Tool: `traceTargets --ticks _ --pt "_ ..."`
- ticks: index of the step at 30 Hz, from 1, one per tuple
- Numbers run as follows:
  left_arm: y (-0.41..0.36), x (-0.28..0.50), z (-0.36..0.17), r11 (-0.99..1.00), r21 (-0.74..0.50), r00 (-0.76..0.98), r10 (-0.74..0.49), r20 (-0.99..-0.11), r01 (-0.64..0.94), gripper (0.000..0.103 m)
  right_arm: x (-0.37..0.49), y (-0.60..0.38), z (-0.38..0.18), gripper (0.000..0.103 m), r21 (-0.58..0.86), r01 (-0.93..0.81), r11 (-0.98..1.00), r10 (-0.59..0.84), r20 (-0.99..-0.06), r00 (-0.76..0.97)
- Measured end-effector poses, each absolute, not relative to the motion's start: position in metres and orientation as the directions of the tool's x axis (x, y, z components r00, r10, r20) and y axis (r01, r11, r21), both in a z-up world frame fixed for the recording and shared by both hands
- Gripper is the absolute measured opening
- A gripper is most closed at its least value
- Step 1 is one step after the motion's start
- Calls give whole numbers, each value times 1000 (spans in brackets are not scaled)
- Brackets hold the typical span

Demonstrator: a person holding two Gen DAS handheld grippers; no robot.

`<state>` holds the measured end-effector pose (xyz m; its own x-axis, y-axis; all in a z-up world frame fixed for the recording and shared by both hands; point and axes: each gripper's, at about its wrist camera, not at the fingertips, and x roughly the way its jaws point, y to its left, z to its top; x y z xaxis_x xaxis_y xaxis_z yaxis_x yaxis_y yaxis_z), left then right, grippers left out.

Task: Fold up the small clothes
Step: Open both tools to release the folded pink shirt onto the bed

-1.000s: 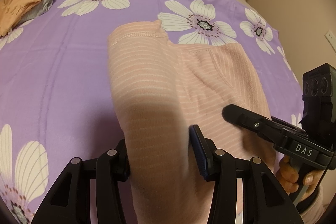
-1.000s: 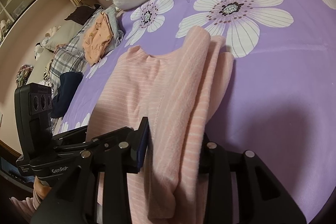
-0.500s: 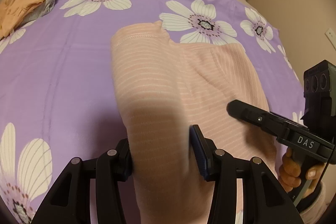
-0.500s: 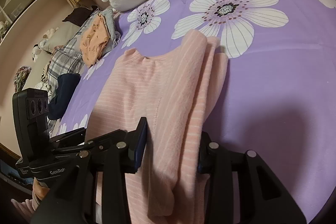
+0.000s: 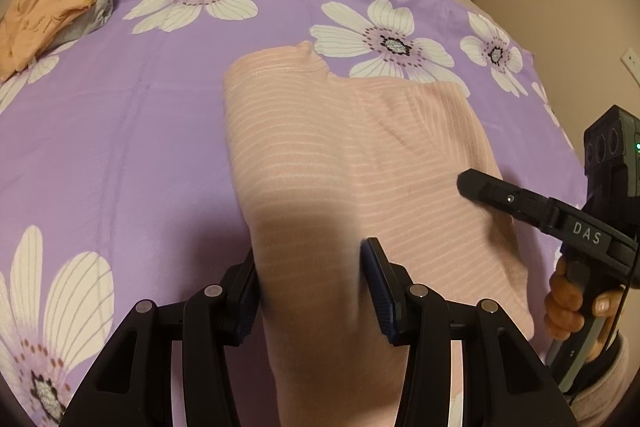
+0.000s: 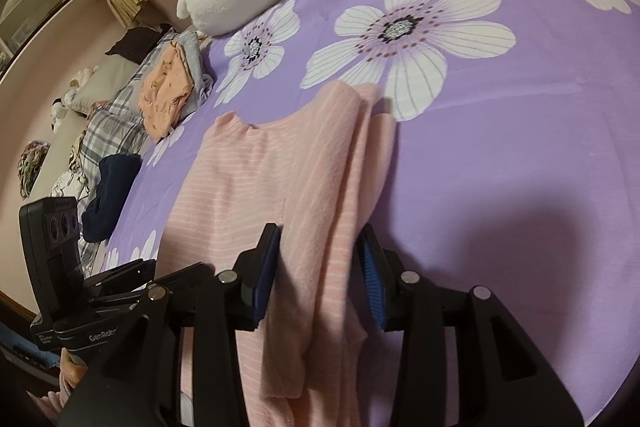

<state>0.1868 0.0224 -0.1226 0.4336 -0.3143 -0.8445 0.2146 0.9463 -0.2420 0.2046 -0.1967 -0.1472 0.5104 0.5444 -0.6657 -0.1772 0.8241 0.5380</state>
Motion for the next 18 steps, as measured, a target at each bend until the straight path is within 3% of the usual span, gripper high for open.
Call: traceTargets --ticks 13,18 --pt "27 164 -120 956 -210 444 -282 -851 204 47 204 -209 -139 42 500 -126 857 479 -684 550" --pt "27 152 -119 962 -189 454 -261 -852 198 47 203 -203 -126 39 387 -140 911 391 -706 591"
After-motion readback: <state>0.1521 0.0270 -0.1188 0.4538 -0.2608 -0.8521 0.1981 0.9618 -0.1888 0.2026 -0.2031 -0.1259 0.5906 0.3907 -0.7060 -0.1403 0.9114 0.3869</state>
